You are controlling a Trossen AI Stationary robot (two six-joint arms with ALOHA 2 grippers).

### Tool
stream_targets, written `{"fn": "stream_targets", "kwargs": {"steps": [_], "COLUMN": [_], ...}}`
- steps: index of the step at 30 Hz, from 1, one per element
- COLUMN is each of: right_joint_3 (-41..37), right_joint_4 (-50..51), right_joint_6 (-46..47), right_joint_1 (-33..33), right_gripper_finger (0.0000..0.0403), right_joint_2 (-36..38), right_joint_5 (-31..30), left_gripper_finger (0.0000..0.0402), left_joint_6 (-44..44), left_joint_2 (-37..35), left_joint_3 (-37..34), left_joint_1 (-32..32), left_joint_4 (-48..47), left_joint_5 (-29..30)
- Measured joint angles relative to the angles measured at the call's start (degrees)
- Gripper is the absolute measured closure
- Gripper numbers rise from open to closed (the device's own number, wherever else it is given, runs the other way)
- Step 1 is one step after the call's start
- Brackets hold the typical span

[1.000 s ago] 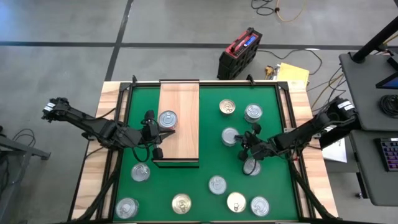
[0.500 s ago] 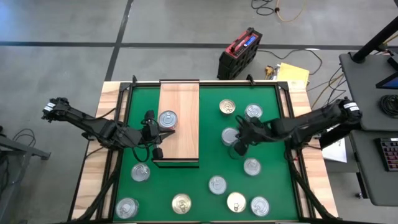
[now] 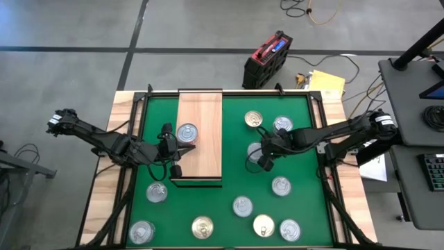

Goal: Stack canned seafood by type on shelf
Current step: Put the green and white tuna can on the shelf

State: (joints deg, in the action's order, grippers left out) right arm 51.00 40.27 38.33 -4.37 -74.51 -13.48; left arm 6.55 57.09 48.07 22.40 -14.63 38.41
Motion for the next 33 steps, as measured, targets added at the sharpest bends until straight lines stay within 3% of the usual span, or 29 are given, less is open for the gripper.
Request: {"fn": "stream_targets", "kwargs": {"steps": [9,33], "right_joint_3": [-4.8,-6.2], "right_joint_4": [-5.5,-4.4], "right_joint_6": [-0.9,3.1], "right_joint_1": [0.0,-3.3], "right_gripper_finger": [0.0390,0.0390], "right_joint_2": [-0.2,-0.2], "right_joint_5": [0.0,-1.9], "left_gripper_finger": [0.0402,0.0402], "left_joint_6": [0.1,0.4], "left_joint_2": [0.0,0.0], "left_joint_3": [0.0,0.0], "left_joint_1": [0.0,0.0], "left_joint_4": [0.0,0.0], "left_joint_5": [0.0,0.0]}}
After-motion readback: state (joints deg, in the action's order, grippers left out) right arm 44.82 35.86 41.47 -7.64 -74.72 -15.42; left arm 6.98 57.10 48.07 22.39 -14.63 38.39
